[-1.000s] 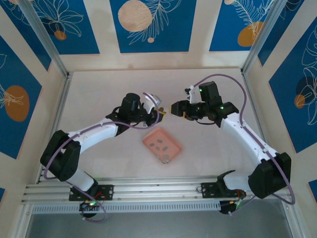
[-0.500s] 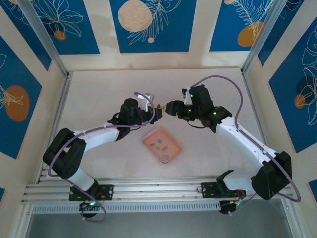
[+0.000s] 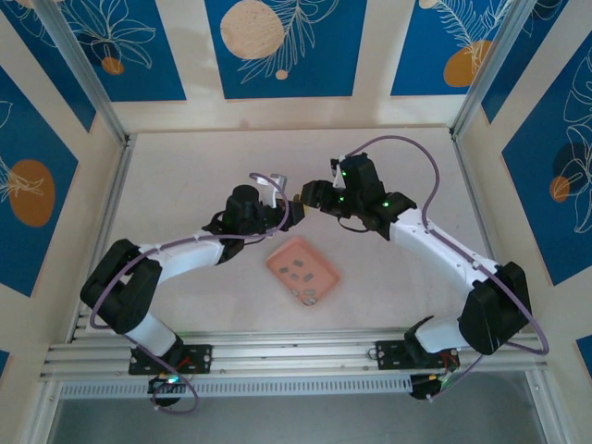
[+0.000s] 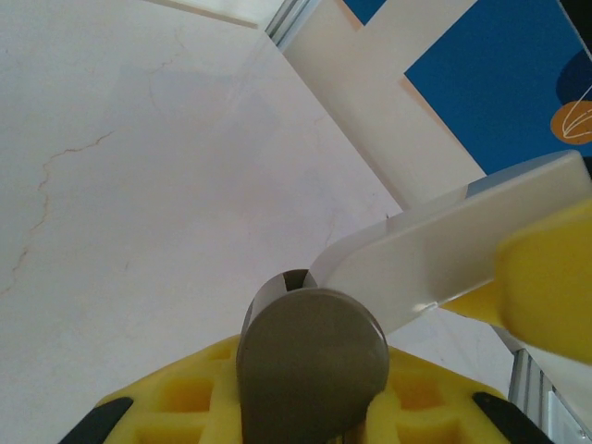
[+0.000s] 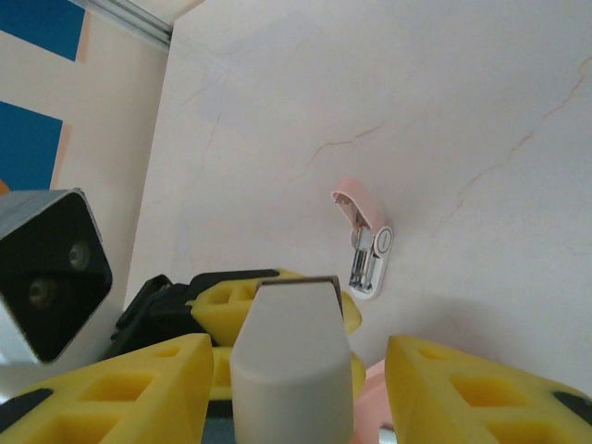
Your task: Load the staples into the stapler
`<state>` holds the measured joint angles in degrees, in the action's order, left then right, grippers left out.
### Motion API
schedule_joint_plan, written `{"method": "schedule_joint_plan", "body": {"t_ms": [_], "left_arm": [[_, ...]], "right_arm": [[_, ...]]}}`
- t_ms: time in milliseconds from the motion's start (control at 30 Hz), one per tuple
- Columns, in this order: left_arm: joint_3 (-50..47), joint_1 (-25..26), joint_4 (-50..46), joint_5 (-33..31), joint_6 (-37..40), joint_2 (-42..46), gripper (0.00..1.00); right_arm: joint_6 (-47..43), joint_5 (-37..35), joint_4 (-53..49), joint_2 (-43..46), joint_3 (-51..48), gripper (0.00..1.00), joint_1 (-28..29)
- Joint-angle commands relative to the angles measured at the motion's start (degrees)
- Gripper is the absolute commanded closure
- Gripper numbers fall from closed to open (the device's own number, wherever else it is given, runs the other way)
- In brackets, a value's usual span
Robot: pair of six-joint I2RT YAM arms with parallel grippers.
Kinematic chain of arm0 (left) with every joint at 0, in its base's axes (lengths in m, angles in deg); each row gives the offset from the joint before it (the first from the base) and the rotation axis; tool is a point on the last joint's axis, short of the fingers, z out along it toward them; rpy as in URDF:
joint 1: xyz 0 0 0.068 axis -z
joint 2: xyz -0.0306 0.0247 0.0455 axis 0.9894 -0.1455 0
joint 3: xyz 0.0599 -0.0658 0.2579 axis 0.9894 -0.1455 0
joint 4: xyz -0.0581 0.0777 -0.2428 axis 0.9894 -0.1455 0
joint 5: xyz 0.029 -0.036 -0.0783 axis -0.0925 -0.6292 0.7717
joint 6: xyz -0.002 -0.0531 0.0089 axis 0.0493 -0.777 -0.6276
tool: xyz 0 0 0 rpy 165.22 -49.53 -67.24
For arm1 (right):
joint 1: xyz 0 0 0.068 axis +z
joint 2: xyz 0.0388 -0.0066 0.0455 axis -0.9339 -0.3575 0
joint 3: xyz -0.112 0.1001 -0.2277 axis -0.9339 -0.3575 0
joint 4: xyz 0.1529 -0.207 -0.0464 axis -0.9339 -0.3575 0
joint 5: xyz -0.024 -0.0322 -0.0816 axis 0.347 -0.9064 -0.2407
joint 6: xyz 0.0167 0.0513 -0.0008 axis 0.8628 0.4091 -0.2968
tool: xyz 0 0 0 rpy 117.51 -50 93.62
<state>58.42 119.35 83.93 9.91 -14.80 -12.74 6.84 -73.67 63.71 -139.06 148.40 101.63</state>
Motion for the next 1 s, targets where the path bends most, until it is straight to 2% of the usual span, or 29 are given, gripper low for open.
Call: {"method": "schedule_joint_plan", "body": {"t_ms": [0,333,400,500,633,767,967], "left_arm": [[0.18,0.8,2.82,0.04,-1.02,-0.56,0.87],[-0.78,2.35,5.24,-0.21,-2.51,-0.82,0.85],[-0.88,2.43,5.28,-0.26,-2.72,-0.64,0.77],[-0.77,2.4,2.56,-1.64,-2.63,0.38,0.56],[-2.41,2.39,-1.84,-7.4,-3.45,2.97,0.34],[-4.77,2.35,-5.53,-13.14,-3.11,5.67,0.28],[-8.24,2.25,-9.35,-20.19,0.19,9.15,0.26]], "right_arm": [[-0.25,-0.76,3.5,-1.03,1.93,0.51,0.47],[-1.51,-3.45,1.71,-2.97,2.69,0.73,0.99],[-3.06,-4.9,-0.32,-2.93,3.37,0.76,0.95],[-6.7,-6.15,-6.05,-3.35,5.31,0.78,-0.58],[-12.48,-6.33,-16.66,-4.52,8.37,0.79,-4.54],[-17.33,-4.08,-24.77,-7.16,10.99,0.8,-9.27],[-24.05,-1.69,-38.21,-18.14,19.65,0.8,-13.17]]}}
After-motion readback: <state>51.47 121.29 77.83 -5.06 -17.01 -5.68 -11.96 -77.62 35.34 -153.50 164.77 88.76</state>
